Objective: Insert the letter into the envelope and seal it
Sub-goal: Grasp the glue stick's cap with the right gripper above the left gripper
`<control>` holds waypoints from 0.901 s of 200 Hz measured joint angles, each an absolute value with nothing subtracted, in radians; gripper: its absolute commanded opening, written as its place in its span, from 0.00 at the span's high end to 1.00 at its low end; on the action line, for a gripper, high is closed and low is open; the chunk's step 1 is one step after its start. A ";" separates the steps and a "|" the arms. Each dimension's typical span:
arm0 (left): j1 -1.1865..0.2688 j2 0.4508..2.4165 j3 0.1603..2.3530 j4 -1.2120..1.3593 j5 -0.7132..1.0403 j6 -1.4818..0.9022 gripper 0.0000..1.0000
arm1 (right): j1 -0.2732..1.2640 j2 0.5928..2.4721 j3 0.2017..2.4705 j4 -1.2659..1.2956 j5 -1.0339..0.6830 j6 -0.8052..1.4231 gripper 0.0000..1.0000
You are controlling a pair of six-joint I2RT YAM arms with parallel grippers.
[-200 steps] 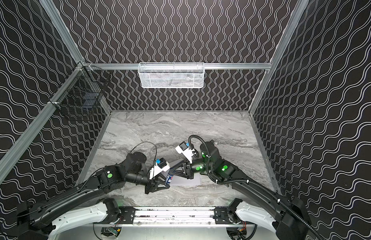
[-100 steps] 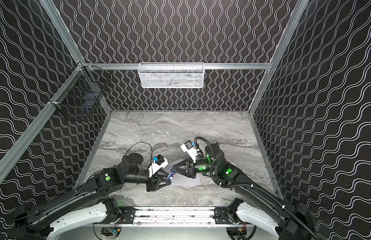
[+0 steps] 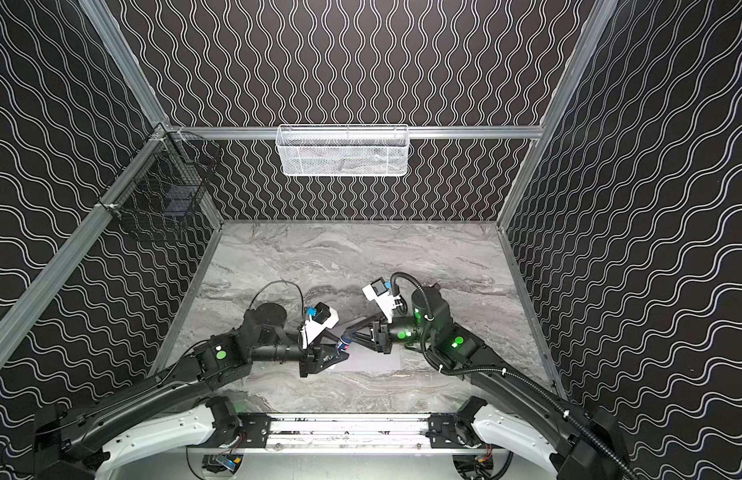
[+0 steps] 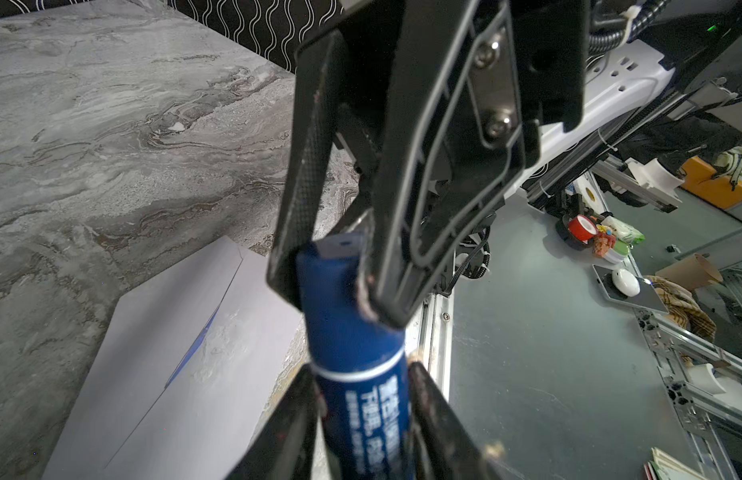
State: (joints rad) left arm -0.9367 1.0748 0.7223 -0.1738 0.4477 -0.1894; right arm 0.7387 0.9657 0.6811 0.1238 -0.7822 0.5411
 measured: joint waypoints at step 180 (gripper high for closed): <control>-0.936 1.079 0.827 -0.428 0.507 0.242 1.00 | 0.710 0.893 0.961 -0.474 -0.842 -0.337 0.21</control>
